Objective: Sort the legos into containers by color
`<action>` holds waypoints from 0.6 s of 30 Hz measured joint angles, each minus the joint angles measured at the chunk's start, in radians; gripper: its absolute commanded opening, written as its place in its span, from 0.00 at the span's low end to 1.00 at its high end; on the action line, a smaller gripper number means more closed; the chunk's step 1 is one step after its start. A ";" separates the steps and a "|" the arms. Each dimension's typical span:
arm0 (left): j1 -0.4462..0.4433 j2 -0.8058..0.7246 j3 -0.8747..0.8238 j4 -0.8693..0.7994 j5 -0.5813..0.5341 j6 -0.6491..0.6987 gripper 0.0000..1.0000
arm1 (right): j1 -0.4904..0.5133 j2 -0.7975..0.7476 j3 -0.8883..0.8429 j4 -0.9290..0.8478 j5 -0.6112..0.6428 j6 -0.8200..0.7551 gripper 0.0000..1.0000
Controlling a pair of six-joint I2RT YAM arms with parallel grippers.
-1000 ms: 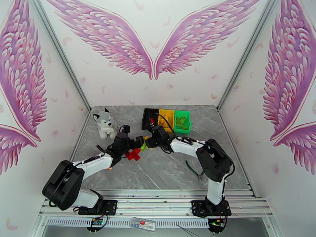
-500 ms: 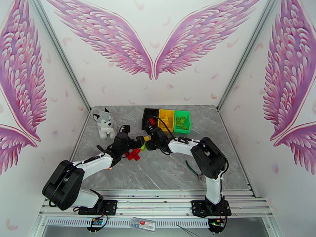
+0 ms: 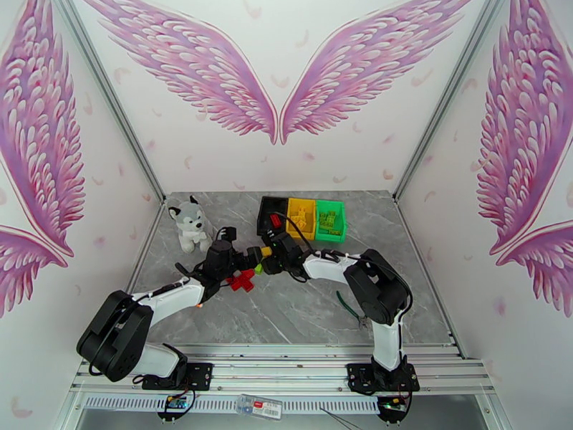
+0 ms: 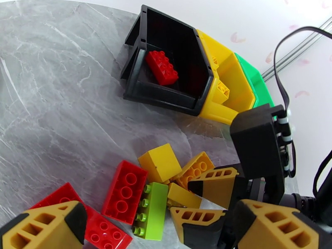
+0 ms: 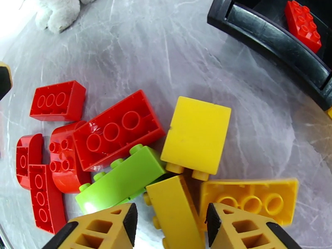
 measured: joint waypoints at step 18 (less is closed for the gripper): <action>0.000 0.000 0.000 0.003 0.005 -0.003 0.99 | 0.005 -0.001 -0.025 0.018 0.031 0.014 0.23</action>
